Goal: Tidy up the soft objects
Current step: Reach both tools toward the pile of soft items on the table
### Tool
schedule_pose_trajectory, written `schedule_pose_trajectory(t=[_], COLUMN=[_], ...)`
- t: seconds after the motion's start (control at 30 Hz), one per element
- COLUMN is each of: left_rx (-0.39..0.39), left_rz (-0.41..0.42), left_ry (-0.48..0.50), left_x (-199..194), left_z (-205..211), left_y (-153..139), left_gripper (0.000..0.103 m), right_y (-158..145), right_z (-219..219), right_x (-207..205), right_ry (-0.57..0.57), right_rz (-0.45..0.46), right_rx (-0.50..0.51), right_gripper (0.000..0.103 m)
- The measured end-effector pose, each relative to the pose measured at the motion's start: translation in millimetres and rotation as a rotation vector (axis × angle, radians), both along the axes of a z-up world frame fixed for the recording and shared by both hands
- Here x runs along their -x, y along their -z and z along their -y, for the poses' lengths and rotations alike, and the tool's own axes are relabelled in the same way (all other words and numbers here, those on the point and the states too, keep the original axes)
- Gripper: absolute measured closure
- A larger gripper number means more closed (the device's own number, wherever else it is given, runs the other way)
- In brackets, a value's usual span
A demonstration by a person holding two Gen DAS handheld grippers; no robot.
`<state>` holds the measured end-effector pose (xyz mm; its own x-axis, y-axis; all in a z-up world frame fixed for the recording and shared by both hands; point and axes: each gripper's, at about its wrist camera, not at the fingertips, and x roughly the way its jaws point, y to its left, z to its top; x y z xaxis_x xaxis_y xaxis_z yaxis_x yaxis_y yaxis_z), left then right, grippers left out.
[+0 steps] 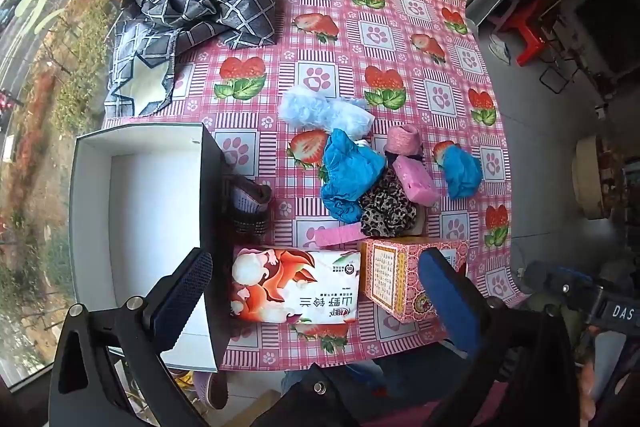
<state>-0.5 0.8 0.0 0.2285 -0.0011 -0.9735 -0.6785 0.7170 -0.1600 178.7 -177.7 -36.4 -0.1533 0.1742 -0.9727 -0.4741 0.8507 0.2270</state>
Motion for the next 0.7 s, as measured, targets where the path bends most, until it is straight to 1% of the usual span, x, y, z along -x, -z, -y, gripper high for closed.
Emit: schedule_pose_trajectory(t=[0.23, 0.27, 0.33, 0.37, 0.7], left_rx=[0.003, -0.001, 0.005, 0.012, 0.03], left_rz=[0.02, -0.004, -0.003, 0.006, 0.002], left_ry=[0.01, 0.006, 0.008, 0.014, 0.082], left_x=[4, 0, -1, 0, -8], left_z=[0, -8, -13, -8, -9], left_y=[0, 1, 3, 2, 12], left_gripper=[0.0, 0.0, 0.0, 0.0, 0.0], right_y=[-4, -4, -4, -4, 0], right_z=[-6, -7, -6, -6, 7], right_x=[2, 2, 2, 2, 1], right_ry=[0.001, 0.003, 0.006, 0.011, 0.095], right_rz=[0.01, 0.011, 0.01, 0.009, 0.007], right_rx=[0.014, 0.016, 0.017, 0.018, 0.02], right_gripper=[0.0, 0.0, 0.0, 0.0, 0.0])
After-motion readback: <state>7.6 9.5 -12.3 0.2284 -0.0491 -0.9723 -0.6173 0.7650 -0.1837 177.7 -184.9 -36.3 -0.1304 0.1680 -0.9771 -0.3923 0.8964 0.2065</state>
